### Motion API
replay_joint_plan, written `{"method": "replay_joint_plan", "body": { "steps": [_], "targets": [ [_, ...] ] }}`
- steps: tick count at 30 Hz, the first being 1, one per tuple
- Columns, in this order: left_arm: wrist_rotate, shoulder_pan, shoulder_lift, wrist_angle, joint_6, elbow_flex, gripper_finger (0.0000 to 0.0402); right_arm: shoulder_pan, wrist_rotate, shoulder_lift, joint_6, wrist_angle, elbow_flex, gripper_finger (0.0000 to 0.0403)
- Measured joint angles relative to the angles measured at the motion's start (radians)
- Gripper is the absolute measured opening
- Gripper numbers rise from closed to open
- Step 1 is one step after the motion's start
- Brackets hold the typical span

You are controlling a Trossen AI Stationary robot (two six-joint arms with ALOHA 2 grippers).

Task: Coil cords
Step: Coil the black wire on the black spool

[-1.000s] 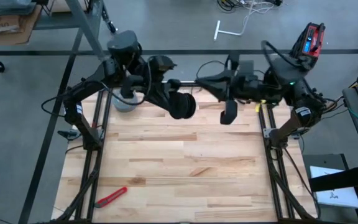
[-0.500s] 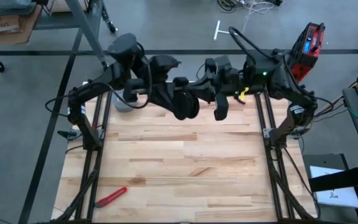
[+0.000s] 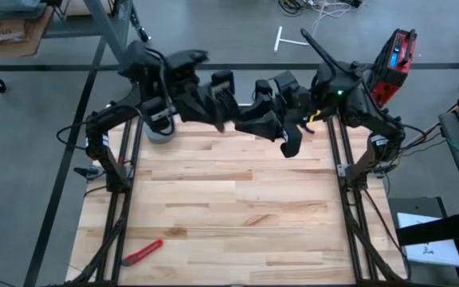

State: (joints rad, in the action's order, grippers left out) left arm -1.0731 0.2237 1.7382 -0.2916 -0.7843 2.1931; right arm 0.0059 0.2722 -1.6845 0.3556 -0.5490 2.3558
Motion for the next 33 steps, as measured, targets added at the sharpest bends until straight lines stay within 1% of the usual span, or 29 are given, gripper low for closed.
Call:
{"method": "replay_joint_plan", "body": {
  "steps": [4, 6, 8, 12, 15, 18, 19, 21, 24, 26, 29, 33],
  "targets": [
    [0.078, 0.006, -0.005, -0.127, 0.064, 0.022, 0.0000, 0.000, -0.003, 0.001, -0.021, 0.014, 0.000, 0.0135],
    [0.091, 0.009, -0.007, -0.131, 0.089, 0.033, 0.0000, 0.001, -0.003, 0.000, -0.024, 0.027, 0.000, 0.0137],
    [0.092, 0.015, -0.007, -0.129, 0.105, 0.040, 0.0000, 0.003, -0.003, 0.000, -0.028, 0.041, 0.000, 0.0131],
    [0.087, 0.017, -0.002, -0.153, 0.121, 0.055, 0.0000, 0.003, -0.003, 0.000, -0.068, 0.038, 0.000, 0.0103],
    [-0.004, 0.016, -0.005, -0.215, 0.096, 0.075, 0.0000, 0.003, -0.010, 0.002, -0.137, 0.042, 0.000, 0.0086],
    [-0.156, 0.010, -0.006, -0.273, 0.033, 0.096, 0.0000, 0.026, -0.025, 0.007, -0.268, 0.069, 0.000, 0.0074],
    [-0.196, 0.006, -0.006, -0.279, 0.024, 0.100, 0.0000, 0.040, -0.049, 0.008, -0.317, 0.075, 0.000, 0.0072],
    [-0.237, 0.003, -0.006, -0.278, 0.022, 0.104, 0.0000, 0.077, -0.131, 0.008, -0.423, 0.092, 0.000, 0.0068],
    [-0.284, 0.004, -0.006, -0.276, 0.001, 0.103, 0.0000, 0.139, -0.310, -0.001, -0.587, 0.124, 0.000, 0.0070],
    [-0.318, 0.005, -0.003, -0.259, -0.023, 0.100, 0.0000, 0.177, -0.405, -0.004, -0.685, 0.137, 0.000, 0.0079],
    [-0.326, 0.004, 0.000, -0.200, -0.022, 0.082, 0.0000, 0.203, -0.519, -0.003, -0.741, 0.192, 0.000, 0.0101],
    [-0.322, 0.005, 0.006, -0.088, -0.017, 0.047, 0.0000, 0.198, -0.557, 0.012, -0.729, 0.198, 0.001, 0.0134]
  ]
}}
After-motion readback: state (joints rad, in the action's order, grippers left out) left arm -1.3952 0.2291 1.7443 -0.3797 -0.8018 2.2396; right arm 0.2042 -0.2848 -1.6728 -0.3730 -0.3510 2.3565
